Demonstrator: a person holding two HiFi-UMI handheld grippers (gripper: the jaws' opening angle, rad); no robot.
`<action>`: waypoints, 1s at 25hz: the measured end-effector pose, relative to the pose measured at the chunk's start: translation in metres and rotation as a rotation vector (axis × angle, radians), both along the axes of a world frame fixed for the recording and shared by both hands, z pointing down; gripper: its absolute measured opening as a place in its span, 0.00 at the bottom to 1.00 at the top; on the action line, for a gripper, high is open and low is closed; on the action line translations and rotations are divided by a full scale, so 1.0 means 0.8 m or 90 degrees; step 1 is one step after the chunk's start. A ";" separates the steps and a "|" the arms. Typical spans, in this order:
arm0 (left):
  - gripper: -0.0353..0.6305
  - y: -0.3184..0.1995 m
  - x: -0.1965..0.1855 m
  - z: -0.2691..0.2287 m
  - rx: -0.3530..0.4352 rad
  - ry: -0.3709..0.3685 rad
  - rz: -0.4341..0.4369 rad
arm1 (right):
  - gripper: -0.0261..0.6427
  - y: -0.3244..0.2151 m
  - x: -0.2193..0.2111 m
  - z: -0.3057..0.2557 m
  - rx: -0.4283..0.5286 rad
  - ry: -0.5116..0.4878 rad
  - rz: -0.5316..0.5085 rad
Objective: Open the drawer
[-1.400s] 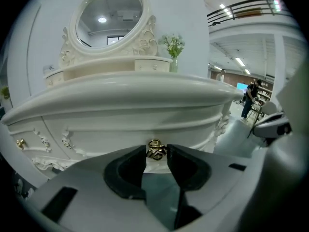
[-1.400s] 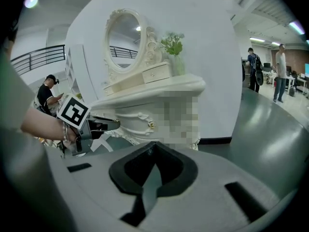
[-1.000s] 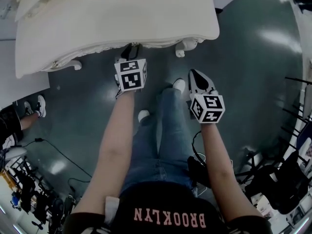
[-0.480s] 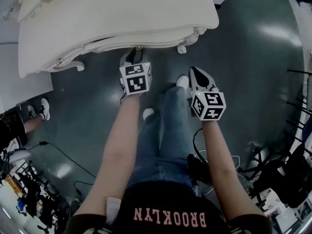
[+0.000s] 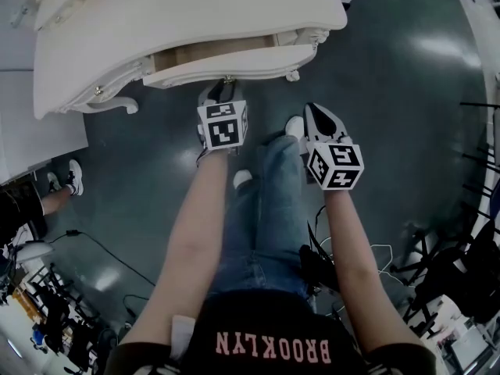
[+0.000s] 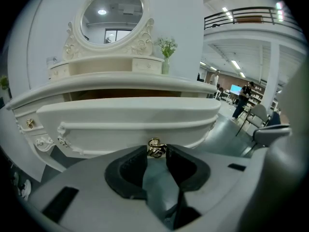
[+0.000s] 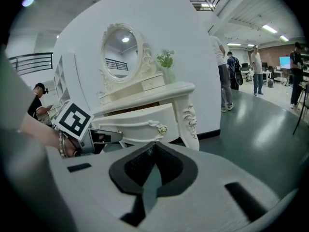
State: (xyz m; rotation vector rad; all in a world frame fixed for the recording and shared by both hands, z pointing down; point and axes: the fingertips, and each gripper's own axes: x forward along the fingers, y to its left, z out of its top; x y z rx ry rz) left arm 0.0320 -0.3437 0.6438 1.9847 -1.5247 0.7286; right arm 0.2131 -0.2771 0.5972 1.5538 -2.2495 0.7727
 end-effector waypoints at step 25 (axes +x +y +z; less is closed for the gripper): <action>0.23 0.116 0.014 0.003 -0.022 0.005 0.067 | 0.03 0.103 -0.014 -0.019 0.033 -0.008 0.056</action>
